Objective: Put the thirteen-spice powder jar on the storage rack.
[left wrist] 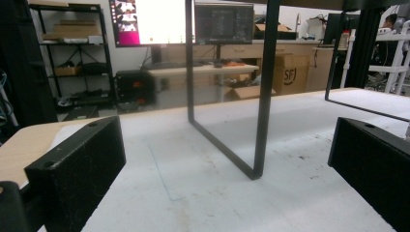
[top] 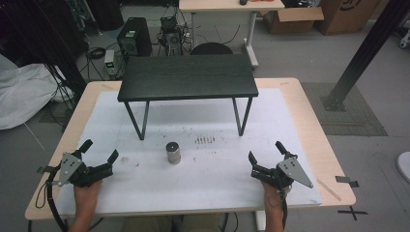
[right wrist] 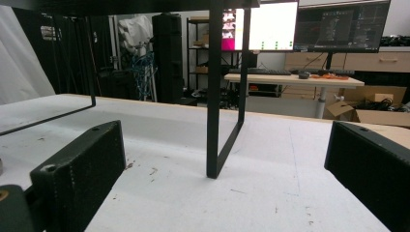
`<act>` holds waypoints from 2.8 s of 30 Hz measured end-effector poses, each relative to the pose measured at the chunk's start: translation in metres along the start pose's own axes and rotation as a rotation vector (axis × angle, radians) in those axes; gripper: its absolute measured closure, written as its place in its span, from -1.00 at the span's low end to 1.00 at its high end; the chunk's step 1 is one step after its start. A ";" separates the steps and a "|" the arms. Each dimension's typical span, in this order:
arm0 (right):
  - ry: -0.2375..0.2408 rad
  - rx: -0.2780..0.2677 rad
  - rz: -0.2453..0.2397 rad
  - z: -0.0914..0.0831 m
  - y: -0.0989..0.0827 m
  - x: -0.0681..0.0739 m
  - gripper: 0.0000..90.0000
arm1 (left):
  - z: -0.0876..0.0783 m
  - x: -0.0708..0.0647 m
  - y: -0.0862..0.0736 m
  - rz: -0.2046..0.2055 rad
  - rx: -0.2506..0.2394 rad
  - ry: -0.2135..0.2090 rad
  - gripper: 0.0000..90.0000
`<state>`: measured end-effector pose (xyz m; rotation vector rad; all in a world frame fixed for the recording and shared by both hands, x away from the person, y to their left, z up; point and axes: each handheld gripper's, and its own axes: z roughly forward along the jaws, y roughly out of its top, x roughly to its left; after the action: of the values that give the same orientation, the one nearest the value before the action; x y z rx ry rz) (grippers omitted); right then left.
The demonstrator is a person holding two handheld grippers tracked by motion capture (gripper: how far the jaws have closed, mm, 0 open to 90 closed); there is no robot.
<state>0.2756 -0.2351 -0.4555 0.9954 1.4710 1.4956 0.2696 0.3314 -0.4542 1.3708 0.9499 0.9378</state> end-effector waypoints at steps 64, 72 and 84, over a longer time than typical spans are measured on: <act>0.004 0.009 0.002 0.001 0.000 0.000 -1.00 | 0.030 -0.043 0.081 0.016 0.076 -0.303 -0.99; 0.004 0.010 0.001 0.001 0.000 0.000 -1.00 | 0.040 -0.062 0.087 0.019 0.090 -0.390 -0.99; 0.004 0.008 -0.001 0.001 0.000 0.000 -1.00 | 0.056 -0.085 0.080 0.037 0.130 -0.474 -0.99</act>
<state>0.2766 -0.2349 -0.4551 0.9968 1.4816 1.4931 0.2937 0.2317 -0.3748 1.6314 0.6311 0.5440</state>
